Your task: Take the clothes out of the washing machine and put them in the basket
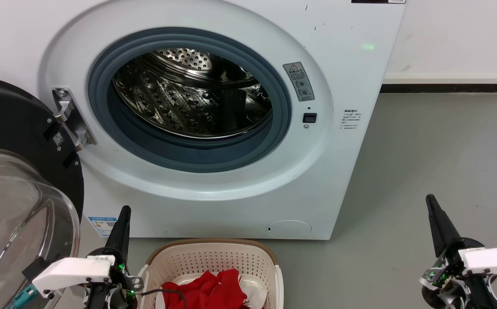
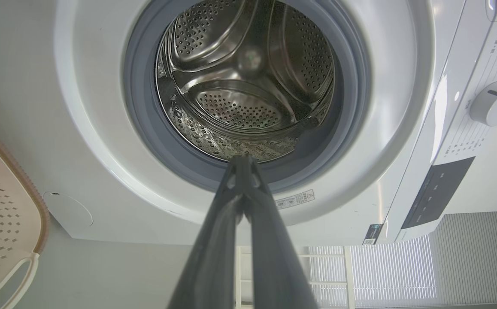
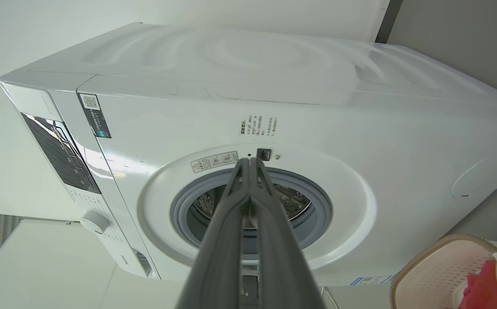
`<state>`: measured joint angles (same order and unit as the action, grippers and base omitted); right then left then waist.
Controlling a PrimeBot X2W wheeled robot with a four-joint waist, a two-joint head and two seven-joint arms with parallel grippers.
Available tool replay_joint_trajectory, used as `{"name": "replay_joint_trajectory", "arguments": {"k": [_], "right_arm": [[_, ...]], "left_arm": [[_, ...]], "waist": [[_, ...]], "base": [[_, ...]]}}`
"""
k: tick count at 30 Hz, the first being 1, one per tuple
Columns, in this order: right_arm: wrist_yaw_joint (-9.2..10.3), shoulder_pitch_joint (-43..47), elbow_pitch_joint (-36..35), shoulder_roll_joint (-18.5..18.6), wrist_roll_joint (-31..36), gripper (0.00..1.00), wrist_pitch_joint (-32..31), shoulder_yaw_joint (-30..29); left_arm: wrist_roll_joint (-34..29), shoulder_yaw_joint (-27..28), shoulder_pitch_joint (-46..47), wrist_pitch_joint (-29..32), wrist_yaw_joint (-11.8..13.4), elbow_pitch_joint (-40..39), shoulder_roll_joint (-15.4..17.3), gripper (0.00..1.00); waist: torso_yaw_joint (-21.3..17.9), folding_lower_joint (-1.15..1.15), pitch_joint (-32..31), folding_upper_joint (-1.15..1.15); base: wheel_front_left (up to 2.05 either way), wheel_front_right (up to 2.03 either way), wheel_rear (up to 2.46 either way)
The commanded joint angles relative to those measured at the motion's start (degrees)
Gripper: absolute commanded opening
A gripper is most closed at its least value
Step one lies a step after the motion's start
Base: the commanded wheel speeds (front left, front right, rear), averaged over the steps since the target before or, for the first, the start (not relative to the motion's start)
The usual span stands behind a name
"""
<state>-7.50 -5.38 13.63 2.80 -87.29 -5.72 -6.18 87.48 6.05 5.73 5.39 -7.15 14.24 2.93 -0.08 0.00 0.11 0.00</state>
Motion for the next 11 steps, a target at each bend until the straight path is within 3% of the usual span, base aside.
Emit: {"name": "replay_joint_trajectory", "arguments": {"k": [1, 11], "right_arm": [[0.02, -0.8, 0.1, 0.1, -1.0, 0.0, -0.3, -0.2], [0.02, -1.2, 0.5, 0.1, -5.1, 0.0, -0.9, -0.4]], "left_arm": [[0.8, 0.3, 0.6, 0.3, -0.3, -0.2, 0.0, 0.0], [4.8, 0.7, 0.8, 1.3, -0.4, -0.2, -0.1, 0.0]], "waist": [[0.0, 0.0, 0.0, 0.0], [0.1, 0.0, 0.1, 0.0]], "base": [[0.0, 0.0, 0.0], [0.0, 0.0, 0.0]]}}
